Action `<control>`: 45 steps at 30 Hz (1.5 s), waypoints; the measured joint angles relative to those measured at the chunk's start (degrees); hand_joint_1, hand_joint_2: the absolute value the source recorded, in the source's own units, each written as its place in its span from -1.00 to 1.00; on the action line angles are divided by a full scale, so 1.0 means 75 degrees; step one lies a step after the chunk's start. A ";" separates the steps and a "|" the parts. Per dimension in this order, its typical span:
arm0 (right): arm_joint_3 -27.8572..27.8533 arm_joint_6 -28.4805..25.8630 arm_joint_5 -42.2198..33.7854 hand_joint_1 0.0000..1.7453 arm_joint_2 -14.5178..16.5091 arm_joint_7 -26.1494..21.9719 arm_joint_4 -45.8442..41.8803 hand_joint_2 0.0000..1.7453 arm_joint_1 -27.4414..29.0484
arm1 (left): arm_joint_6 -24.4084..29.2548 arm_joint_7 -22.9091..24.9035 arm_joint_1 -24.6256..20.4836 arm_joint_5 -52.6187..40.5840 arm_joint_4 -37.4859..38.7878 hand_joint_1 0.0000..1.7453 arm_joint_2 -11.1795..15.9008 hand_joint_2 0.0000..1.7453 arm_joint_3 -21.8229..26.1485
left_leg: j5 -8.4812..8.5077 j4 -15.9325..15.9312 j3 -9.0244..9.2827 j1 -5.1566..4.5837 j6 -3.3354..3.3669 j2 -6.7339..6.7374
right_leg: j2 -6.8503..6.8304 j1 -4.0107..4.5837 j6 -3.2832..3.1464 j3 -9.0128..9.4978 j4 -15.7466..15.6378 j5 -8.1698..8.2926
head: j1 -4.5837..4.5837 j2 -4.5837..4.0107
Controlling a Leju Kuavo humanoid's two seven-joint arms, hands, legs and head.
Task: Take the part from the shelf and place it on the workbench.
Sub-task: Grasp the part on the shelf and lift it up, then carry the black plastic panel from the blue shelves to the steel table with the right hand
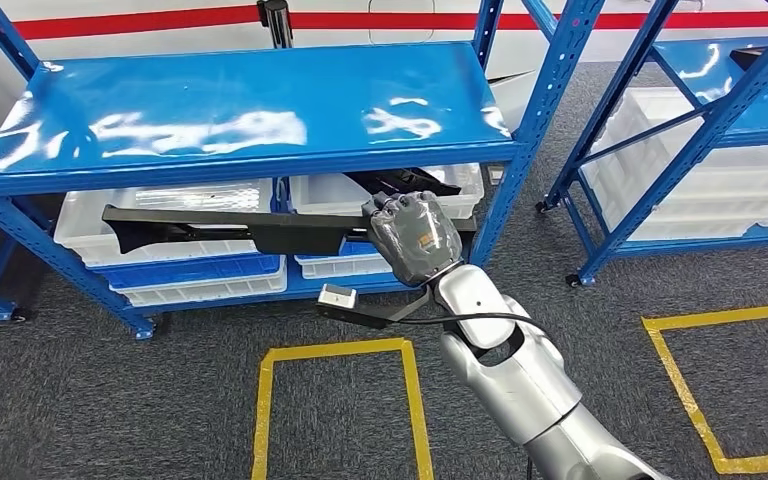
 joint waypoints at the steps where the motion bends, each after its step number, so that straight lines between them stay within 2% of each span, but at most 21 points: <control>1: 0.0001 0.0003 0.0007 0.96 0.0031 -0.0007 0.0007 1.00 -0.0024 | 0.0007 0.0000 -0.0010 -0.0006 -0.0004 -1.00 -0.0018 1.00 -0.0004 | 0.0090 -0.0018 -0.0036 -0.0003 -0.0033 0.0002 | 0.0001 0.0045 -0.0072 0.0326 -0.0481 -0.0057 | -0.0009 0.0000; 3: 0.0004 0.0005 0.0019 0.96 0.0085 -0.0030 0.0028 1.00 -0.0063 | 0.0025 0.0001 -0.0020 -0.0017 -0.0010 -1.00 -0.0032 1.00 -0.0020 | 0.0276 -0.0079 -0.0073 0.0015 -0.0123 0.0011 | 0.0002 0.0101 -0.0160 0.0554 -0.1001 -0.0106 | -0.0011 0.0000; 5: 0.0006 0.0016 0.0030 0.96 0.0099 -0.0045 0.0072 1.00 -0.0074 | 0.0031 0.0003 -0.0020 -0.0025 -0.0005 -1.00 -0.0025 1.00 -0.0042 | 0.0238 -0.0072 -0.0154 0.0050 -0.0208 -0.0013 | -0.0017 0.0006 -0.0264 0.0437 -0.1039 0.0081 | -0.0013 0.0000; 8: 0.0007 0.0052 0.0060 0.96 0.0154 -0.0058 0.0175 1.00 -0.0069 | 0.0036 0.0005 -0.0039 -0.0037 -0.0004 -1.00 -0.0005 1.00 -0.0058 | -0.0704 0.0766 -0.0453 0.0098 -0.0333 -0.0072 | -0.0084 -0.0064 -0.0462 0.0232 -0.1060 0.0384 | -0.0048 0.0000; 10: 0.0015 0.0061 0.0068 0.96 0.0196 -0.0069 0.0259 1.00 -0.0061 | 0.0047 0.0016 -0.0067 -0.0044 -0.0004 -1.00 0.0010 1.00 -0.0060 | -0.1144 0.1693 -0.0584 0.0155 -0.0456 -0.0080 | -0.0108 -0.0074 -0.0444 -0.0006 -0.1015 0.0557 | -0.0055 0.0000; 12: 0.0030 0.0073 0.0068 0.96 0.0229 -0.0075 0.0341 1.00 -0.0055 | 0.0058 0.0025 -0.0086 -0.0044 -0.0004 -1.00 0.0023 1.00 -0.0060 | -0.0925 0.1878 -0.0336 0.0250 -0.0586 -0.0072 | -0.0119 -0.0130 -0.0356 -0.0307 -0.0894 0.0691 | -0.0057 0.0000; 15: 0.0046 0.0084 0.0067 0.96 0.0295 -0.0082 0.0438 1.00 -0.0054 | 0.0043 0.0006 -0.0096 -0.0057 -0.0011 -1.00 0.0018 1.00 -0.0067 | -0.0808 0.0778 0.0596 0.0358 -0.0769 -0.0097 | -0.0109 -0.0183 -0.0204 -0.0780 -0.0580 0.0817 | -0.0093 0.0000; 17: 0.0055 0.0082 0.0060 0.96 0.0340 -0.0093 0.0486 1.00 -0.0054 | 0.0015 -0.0027 -0.0085 -0.0077 -0.0017 -1.00 0.0000 1.00 -0.0071 | -0.1015 0.0382 0.0809 0.0321 -0.0700 -0.0151 | -0.0100 -0.0137 -0.0090 -0.0927 -0.0456 0.0893 | -0.0103 0.0000; 20: 0.0060 0.0078 0.0044 0.96 0.0359 -0.0101 0.0547 1.00 -0.0060 | -0.0012 -0.0053 -0.0081 -0.0098 -0.0014 -1.00 -0.0011 1.00 -0.0075 | -0.0843 0.0340 0.0661 0.0263 -0.0391 -0.0131 | -0.0085 -0.0104 0.0085 -0.1025 -0.0426 0.0964 | -0.0075 0.0000; 23: 0.0058 0.0077 0.0044 0.96 0.0351 -0.0103 0.0597 1.00 -0.0058 | -0.0009 -0.0062 -0.0091 -0.0101 -0.0011 -1.00 -0.0008 1.00 -0.0074 | -0.0546 0.0290 0.0361 0.0250 -0.0115 -0.0068 | -0.0046 -0.0162 0.0025 -0.1416 0.0422 0.0149 | -0.0025 0.0000; 25: 0.0059 0.0076 0.0043 0.96 0.0343 -0.0103 0.0632 1.00 -0.0056 | -0.0006 -0.0067 -0.0094 -0.0102 -0.0010 -1.00 0.0007 1.00 -0.0073 | -0.0329 0.0293 0.0097 0.0248 -0.0086 -0.0044 | -0.0035 -0.0183 0.0055 -0.1622 0.1422 -0.0406 | 0.0001 0.0000; 26: 0.0059 0.0075 0.0043 0.96 0.0339 -0.0103 0.0648 1.00 -0.0055 | -0.0008 -0.0070 -0.0099 -0.0103 -0.0010 -1.00 0.0010 1.00 -0.0074 | -0.0220 0.0296 -0.0038 0.0247 -0.0099 -0.0032 | -0.0031 -0.0189 0.0126 -0.1590 0.1738 -0.0454 | 0.0002 0.0000; 29: 0.0058 0.0074 0.0044 0.96 0.0346 -0.0103 0.0669 1.00 -0.0063 | -0.0016 -0.0085 -0.0123 -0.0103 -0.0014 -1.00 0.0009 1.00 -0.0073 | 0.0118 0.0306 -0.0421 0.0255 -0.0193 -0.0010 | -0.0020 -0.0213 0.0330 -0.0701 0.1217 -0.0094 | 0.0003 0.0000; 31: 0.0057 0.0070 0.0044 0.96 0.0378 -0.0103 0.0665 1.00 -0.0076 | -0.0018 -0.0100 -0.0145 -0.0109 -0.0023 -1.00 0.0011 1.00 -0.0073 | 0.0325 0.0297 -0.0559 0.0238 -0.0295 -0.0014 | 0.0018 -0.0171 0.0238 0.0197 0.0094 -0.0267 | -0.0008 0.0000; 33: 0.0057 0.0067 0.0043 0.96 0.0404 -0.0109 0.0666 1.00 -0.0083 | -0.0018 -0.0105 -0.0147 -0.0132 -0.0030 -1.00 0.0013 1.00 -0.0075 | 0.0545 0.0206 -0.0577 0.0227 -0.0390 -0.0014 | 0.0064 -0.0089 0.0052 0.0528 -0.0522 -0.0462 | -0.0027 0.0000; 35: 0.0059 0.0066 0.0039 0.96 0.0398 -0.0113 0.0682 1.00 -0.0067 | -0.0018 -0.0109 -0.0116 -0.0149 -0.0024 -1.00 0.0015 1.00 -0.0076 | 0.0649 0.0086 -0.0598 0.0265 -0.0466 -0.0018 | 0.0047 -0.0120 -0.0121 0.0363 -0.0543 -0.0297 | -0.0054 0.0000; 36: 0.0060 0.0066 0.0038 0.96 0.0394 -0.0111 0.0691 1.00 -0.0052 | -0.0018 -0.0113 -0.0105 -0.0150 -0.0021 -1.00 0.0017 1.00 -0.0075 | 0.0462 0.0138 -0.0650 0.0284 -0.0494 -0.0021 | 0.0024 -0.0148 -0.0223 0.0278 -0.0544 -0.0184 | -0.0066 0.0000; 39: 0.0062 0.0066 0.0036 0.96 0.0388 -0.0109 0.0702 1.00 -0.0003 | -0.0018 -0.0128 -0.0110 -0.0157 -0.0019 -1.00 0.0023 1.00 -0.0074 | -0.0797 0.1192 -0.0853 0.0302 -0.0547 -0.0034 | -0.0030 -0.0164 -0.0426 -0.0028 -0.0539 0.0172 | -0.0080 0.0000; 41: 0.0063 0.0065 0.0039 0.96 0.0372 -0.0107 0.0702 1.00 0.0058 | -0.0018 -0.0135 -0.0115 -0.0172 -0.0019 -1.00 0.0025 1.00 -0.0077 | -0.1155 0.2107 -0.0828 0.0300 -0.0572 -0.0044 | -0.0036 -0.0115 -0.0442 -0.0305 -0.0510 0.0390 | -0.0077 0.0000; 43: 0.0063 0.0064 0.0054 0.96 0.0344 -0.0088 0.0688 1.00 0.0134 | -0.0022 -0.0133 -0.0115 -0.0211 -0.0019 -1.00 0.0024 1.00 -0.0098 | -0.0926 0.2236 -0.0425 0.0300 -0.0556 -0.0044 | -0.0035 -0.0087 -0.0414 -0.0583 -0.0461 0.0564 | -0.0078 0.0000; 45: 0.0055 0.0066 0.0088 0.96 0.0309 -0.0057 0.0629 1.00 0.0186 | -0.0027 -0.0118 -0.0109 -0.0254 -0.0019 -1.00 0.0024 1.00 -0.0132 | -0.0868 0.1401 0.0370 0.0289 -0.0502 -0.0055 | -0.0029 -0.0070 -0.0360 -0.0788 -0.0396 0.0697 | -0.0081 0.0000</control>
